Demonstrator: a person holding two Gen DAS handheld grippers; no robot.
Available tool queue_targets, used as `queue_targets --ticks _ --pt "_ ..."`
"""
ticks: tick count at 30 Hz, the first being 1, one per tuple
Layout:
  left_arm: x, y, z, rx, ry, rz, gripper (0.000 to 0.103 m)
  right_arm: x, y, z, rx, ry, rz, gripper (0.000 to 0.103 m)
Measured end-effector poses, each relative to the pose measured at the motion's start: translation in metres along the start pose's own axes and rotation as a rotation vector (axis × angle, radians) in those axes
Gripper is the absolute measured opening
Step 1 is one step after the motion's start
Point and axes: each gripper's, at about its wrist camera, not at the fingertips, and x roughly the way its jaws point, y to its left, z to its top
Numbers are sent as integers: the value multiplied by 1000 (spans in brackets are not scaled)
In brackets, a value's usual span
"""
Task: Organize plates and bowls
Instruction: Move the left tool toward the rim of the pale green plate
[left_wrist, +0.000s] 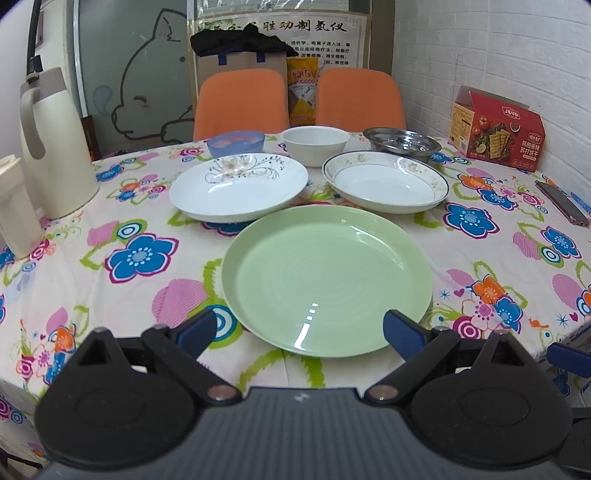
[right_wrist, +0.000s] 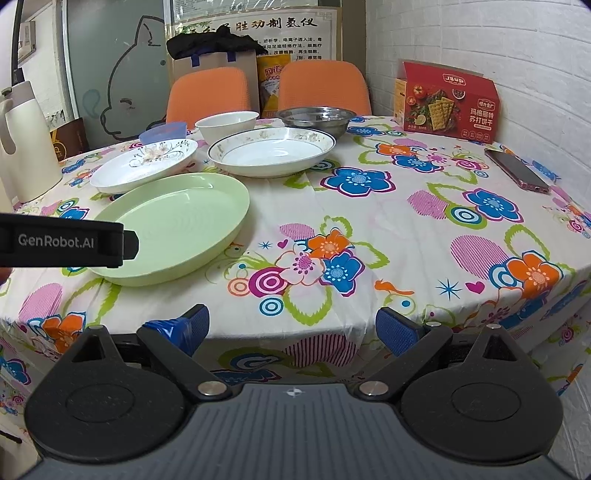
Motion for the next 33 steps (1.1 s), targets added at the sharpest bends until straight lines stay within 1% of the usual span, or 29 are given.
queue_targets --ticks 10,20,33 --pt "3 7 2 -21 3 -4 96 3 6 3 -15 2 5 85" --pt "9 14 9 -35 8 -7 96 6 15 14 -43 0 10 85" --pt "18 29 35 -57 23 16 96 16 30 56 -95 -14 27 85"
